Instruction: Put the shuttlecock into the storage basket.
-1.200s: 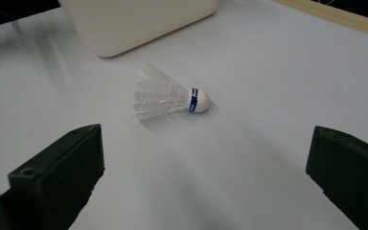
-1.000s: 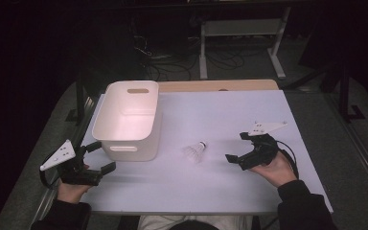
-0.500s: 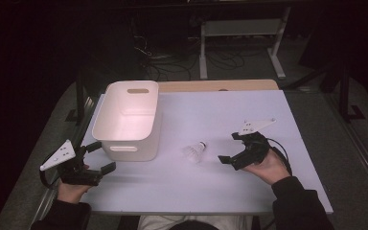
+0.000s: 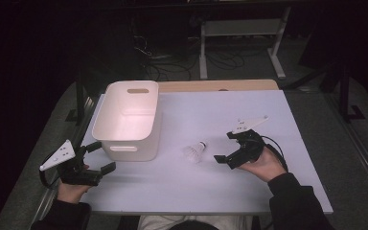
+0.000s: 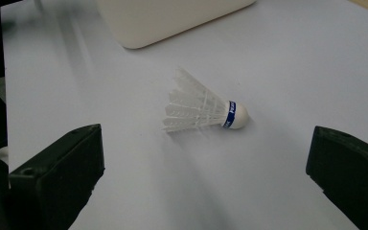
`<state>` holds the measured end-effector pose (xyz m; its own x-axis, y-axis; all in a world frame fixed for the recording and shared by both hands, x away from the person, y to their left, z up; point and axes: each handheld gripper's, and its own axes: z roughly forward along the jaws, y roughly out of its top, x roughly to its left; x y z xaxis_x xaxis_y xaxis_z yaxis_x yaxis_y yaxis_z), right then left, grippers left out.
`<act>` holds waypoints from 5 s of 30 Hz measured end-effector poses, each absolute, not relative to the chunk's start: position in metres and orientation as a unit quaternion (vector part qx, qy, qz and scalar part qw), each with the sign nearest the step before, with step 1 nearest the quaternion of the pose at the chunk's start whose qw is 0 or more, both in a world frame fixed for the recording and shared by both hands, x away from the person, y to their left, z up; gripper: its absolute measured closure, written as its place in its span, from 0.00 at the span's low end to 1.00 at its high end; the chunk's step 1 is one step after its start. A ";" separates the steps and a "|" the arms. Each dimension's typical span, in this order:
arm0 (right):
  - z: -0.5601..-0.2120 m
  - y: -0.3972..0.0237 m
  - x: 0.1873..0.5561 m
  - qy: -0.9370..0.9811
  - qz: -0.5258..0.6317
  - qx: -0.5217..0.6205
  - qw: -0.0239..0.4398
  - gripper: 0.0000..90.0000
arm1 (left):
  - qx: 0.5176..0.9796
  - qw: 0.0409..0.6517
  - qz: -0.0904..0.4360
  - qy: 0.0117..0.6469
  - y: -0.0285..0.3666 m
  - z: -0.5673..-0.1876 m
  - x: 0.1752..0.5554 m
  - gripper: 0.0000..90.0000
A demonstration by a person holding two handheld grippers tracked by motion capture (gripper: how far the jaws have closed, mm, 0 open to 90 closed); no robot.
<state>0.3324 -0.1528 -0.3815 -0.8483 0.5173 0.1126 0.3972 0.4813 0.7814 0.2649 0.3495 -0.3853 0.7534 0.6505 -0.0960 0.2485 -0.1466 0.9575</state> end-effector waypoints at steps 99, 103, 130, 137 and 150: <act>-0.418 -0.075 0.375 0.943 0.306 0.120 -0.040 0.99 | 0.738 0.579 0.170 0.301 0.349 -0.385 0.265 0.00; -0.421 -0.072 0.377 0.946 0.299 0.117 -0.045 0.99 | 0.738 0.580 0.170 0.301 0.349 -0.385 0.265 0.00; -0.427 -0.052 0.393 0.950 0.288 0.120 -0.015 0.99 | 0.738 0.580 0.169 0.301 0.349 -0.385 0.265 0.00; -0.426 -0.051 0.402 0.947 0.293 0.132 -0.015 0.99 | 0.737 0.581 0.168 0.302 0.349 -0.385 0.265 0.00; -0.427 -0.045 0.420 0.945 0.291 0.151 -0.011 0.99 | 0.737 0.582 0.167 0.302 0.349 -0.385 0.265 0.00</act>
<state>0.4197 -0.0449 -0.4274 -0.9544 0.2780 0.1086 0.2909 0.7851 0.5468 0.2647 0.3495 -0.3852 0.7616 0.6396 -0.1043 0.2500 -0.1414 0.9579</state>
